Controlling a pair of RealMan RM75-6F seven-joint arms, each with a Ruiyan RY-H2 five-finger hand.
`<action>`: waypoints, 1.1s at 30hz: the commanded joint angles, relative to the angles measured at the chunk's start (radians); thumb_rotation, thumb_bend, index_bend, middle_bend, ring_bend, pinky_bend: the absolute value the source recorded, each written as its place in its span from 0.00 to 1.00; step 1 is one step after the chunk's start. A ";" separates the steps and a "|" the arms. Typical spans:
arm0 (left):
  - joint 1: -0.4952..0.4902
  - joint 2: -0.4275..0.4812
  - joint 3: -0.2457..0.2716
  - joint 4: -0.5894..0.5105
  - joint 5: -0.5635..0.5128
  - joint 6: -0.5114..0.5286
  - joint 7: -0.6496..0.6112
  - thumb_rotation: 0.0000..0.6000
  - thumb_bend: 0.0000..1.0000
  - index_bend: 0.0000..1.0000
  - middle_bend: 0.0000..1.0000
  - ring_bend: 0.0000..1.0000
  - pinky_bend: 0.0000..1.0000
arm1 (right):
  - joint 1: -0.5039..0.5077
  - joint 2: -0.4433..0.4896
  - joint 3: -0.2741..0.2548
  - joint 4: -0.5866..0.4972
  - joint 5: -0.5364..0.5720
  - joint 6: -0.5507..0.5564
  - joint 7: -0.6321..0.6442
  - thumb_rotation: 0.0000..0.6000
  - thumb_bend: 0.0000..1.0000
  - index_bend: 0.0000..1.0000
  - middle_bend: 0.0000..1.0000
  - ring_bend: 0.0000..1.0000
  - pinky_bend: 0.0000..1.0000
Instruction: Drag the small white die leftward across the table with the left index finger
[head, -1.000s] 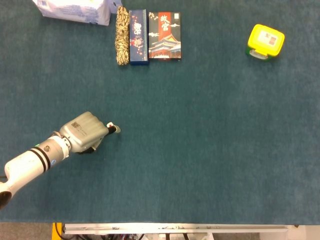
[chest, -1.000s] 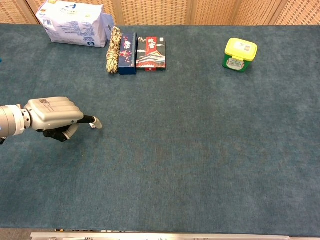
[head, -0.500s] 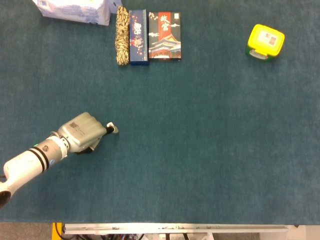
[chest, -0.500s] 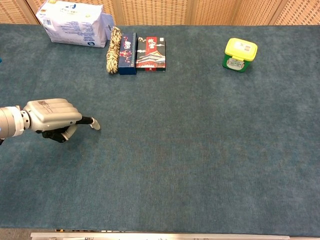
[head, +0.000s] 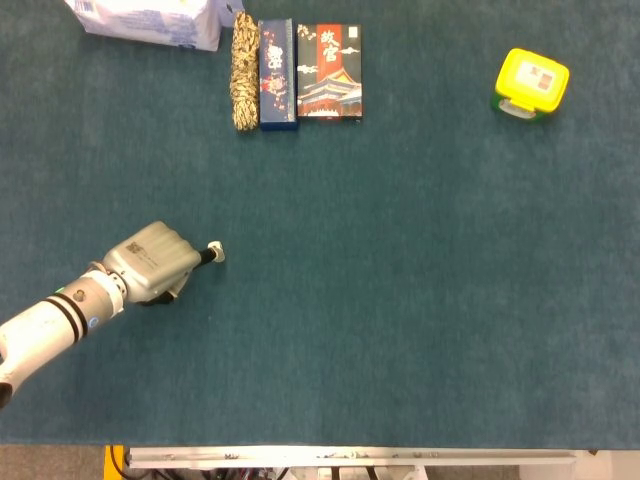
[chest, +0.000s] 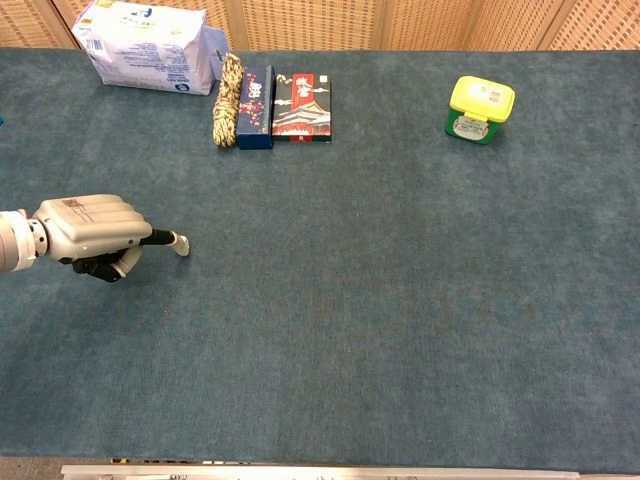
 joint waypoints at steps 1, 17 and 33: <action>0.001 0.001 -0.001 0.000 -0.001 0.002 0.000 1.00 1.00 0.17 1.00 0.99 1.00 | 0.001 -0.001 -0.001 0.000 0.000 -0.002 -0.002 1.00 0.20 0.33 0.32 0.19 0.35; 0.003 0.012 -0.012 0.003 -0.006 0.008 -0.001 1.00 1.00 0.17 1.00 0.99 1.00 | 0.003 -0.003 -0.003 0.000 -0.001 -0.006 -0.011 1.00 0.20 0.33 0.32 0.19 0.35; 0.007 0.017 -0.020 0.005 -0.014 0.015 0.006 1.00 1.00 0.17 1.00 0.99 1.00 | 0.005 -0.006 -0.004 0.002 -0.001 -0.006 -0.014 1.00 0.20 0.33 0.32 0.19 0.35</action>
